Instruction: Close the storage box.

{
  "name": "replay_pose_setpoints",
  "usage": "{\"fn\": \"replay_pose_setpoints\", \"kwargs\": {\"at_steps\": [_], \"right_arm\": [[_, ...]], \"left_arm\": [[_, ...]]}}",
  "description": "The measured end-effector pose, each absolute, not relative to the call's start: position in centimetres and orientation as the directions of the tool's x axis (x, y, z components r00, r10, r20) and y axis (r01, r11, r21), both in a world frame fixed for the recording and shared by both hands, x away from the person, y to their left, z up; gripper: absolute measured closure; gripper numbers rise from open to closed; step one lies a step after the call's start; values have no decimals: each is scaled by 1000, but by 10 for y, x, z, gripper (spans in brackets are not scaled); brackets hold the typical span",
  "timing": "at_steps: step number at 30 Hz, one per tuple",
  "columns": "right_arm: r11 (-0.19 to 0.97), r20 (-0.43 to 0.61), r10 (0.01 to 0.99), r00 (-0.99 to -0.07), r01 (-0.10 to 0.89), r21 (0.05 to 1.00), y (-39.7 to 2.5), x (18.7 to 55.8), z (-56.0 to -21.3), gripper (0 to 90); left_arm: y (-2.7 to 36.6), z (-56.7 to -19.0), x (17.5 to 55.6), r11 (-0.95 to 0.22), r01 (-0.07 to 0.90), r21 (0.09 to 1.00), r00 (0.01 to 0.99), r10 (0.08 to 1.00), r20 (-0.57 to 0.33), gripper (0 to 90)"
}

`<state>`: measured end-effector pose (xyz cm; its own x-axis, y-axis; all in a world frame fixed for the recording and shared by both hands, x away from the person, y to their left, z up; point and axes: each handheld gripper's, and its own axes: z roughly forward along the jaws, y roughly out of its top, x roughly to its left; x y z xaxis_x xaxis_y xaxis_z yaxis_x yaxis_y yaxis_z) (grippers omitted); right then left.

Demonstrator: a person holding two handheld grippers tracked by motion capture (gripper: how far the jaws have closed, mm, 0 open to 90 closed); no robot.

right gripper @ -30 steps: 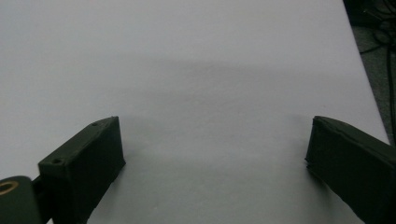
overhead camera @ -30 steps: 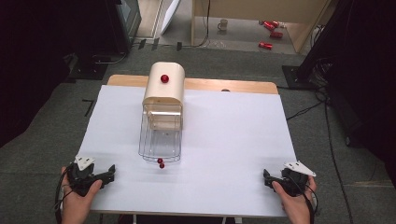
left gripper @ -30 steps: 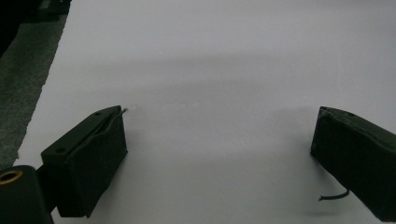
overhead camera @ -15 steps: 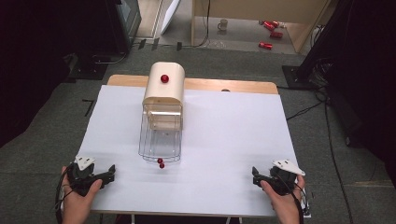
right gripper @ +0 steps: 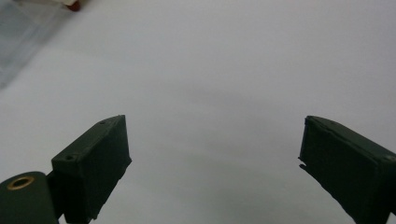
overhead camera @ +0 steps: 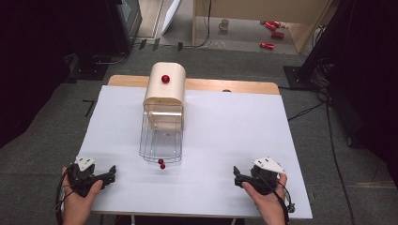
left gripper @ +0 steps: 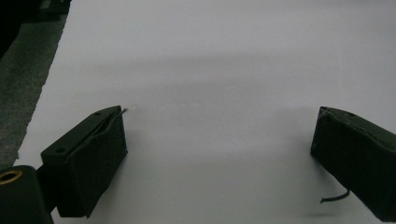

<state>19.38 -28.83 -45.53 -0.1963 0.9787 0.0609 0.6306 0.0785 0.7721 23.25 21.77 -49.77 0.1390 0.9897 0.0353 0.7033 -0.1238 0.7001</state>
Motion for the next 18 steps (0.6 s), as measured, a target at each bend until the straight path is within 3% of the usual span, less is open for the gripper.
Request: {"fn": "replay_pose_setpoints", "kwargs": {"at_steps": [5,18], "right_arm": [[99,68,966,-248,604,791,-262,197,-442,128],[144,75,938,-337,579,802,-215,205,-434,139]], "left_arm": [[218,-498,232,-124,703,700,139,990,35,37],[218,-498,232,-124,703,701,139,990,35,37]]}}
